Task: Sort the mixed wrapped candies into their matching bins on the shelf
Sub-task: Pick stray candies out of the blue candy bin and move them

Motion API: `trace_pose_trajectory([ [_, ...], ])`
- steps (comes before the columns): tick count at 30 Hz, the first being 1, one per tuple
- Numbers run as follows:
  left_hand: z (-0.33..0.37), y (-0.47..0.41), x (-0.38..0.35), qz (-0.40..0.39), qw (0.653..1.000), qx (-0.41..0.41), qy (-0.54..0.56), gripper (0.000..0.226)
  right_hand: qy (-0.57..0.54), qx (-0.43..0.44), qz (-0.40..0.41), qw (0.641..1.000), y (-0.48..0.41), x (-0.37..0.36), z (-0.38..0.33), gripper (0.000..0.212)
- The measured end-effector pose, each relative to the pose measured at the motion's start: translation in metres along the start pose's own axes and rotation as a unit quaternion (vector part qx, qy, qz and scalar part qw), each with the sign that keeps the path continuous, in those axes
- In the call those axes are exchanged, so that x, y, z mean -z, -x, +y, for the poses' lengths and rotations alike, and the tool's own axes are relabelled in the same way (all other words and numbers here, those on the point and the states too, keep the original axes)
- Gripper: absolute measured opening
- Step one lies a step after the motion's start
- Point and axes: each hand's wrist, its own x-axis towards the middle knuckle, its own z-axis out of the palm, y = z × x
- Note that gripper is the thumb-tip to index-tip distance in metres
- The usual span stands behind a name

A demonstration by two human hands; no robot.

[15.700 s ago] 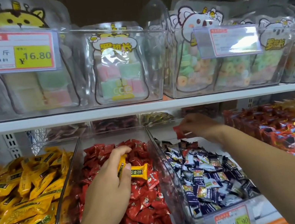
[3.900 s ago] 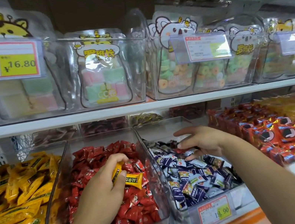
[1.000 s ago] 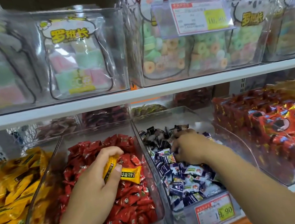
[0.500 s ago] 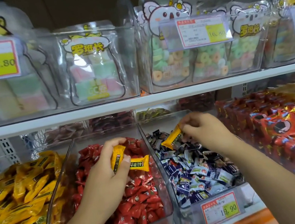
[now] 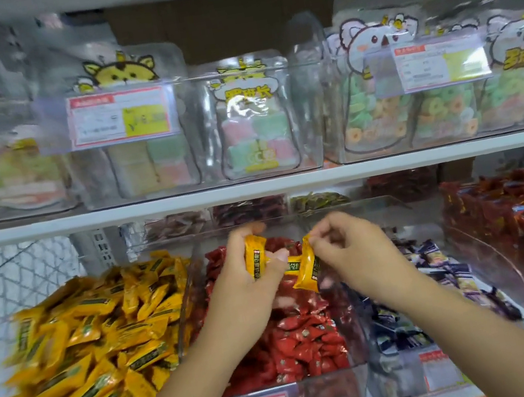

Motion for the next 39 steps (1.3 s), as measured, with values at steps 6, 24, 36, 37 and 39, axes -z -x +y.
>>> trace_pose_trajectory([
  [6, -0.003, 0.014, 0.044, 0.038, 0.995, -0.031, -0.091, 0.074, -0.073, 0.008, 0.019, 0.997, 0.000, -0.045, -0.027, 0.011],
  [24, -0.038, 0.046, 0.248, 0.080, 0.975, 0.099, -0.182, 0.075, 0.048, 0.145, -0.177, 0.972, -0.026, -0.217, -0.097, 0.011],
  [36, -0.048, 0.063, 0.255, 0.003, 0.934, 0.091, -0.346, 0.053, 0.154, 0.199, -0.169, 0.953, -0.009, -0.188, -0.089, 0.014],
  [37, -0.044, 0.062, 0.251, 0.005, 0.939, 0.083, -0.334, 0.052, 0.156, 0.203, -0.160, 0.953, -0.007, -0.176, -0.088, 0.014],
  [39, -0.035, 0.057, 0.239, 0.002, 0.944, 0.058, -0.326, 0.051, 0.147, 0.198, -0.147, 0.958, -0.003, -0.150, -0.083, 0.015],
])
